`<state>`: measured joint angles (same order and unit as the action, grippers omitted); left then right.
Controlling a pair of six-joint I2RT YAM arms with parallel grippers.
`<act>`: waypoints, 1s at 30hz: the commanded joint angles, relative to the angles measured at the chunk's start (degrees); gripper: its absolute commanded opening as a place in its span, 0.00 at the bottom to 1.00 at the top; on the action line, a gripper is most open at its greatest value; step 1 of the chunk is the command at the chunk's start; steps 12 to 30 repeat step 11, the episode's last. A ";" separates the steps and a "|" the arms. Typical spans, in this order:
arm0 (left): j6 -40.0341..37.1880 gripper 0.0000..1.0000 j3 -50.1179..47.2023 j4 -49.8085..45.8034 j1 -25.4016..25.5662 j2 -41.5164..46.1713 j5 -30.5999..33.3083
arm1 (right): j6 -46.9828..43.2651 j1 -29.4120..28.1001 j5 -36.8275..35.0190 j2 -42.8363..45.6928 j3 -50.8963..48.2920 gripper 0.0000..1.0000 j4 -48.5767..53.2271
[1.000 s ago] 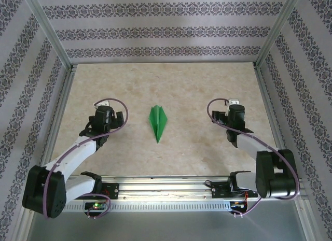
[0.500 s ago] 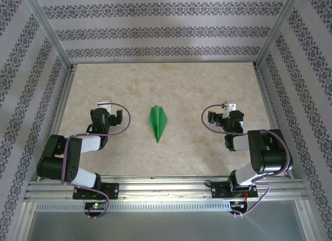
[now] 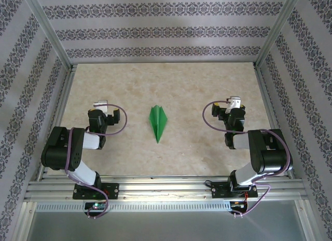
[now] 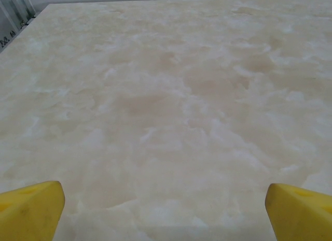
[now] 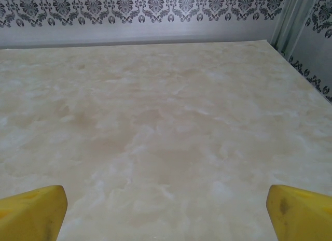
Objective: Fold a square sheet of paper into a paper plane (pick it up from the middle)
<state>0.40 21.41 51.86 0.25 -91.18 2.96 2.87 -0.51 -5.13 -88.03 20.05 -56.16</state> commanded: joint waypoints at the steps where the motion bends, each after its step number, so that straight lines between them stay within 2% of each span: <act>1: 0.74 0.99 0.38 2.91 -0.52 0.12 -1.12 | 0.84 -0.19 -0.86 0.04 -0.01 0.98 -1.93; 10: 0.73 0.99 0.30 3.01 -0.56 0.04 -1.12 | -0.65 -0.28 3.00 0.00 0.43 0.98 -0.93; 30: 0.74 1.00 0.26 3.05 -0.58 0.05 -1.12 | -0.61 -0.28 3.10 0.04 0.34 0.98 -1.05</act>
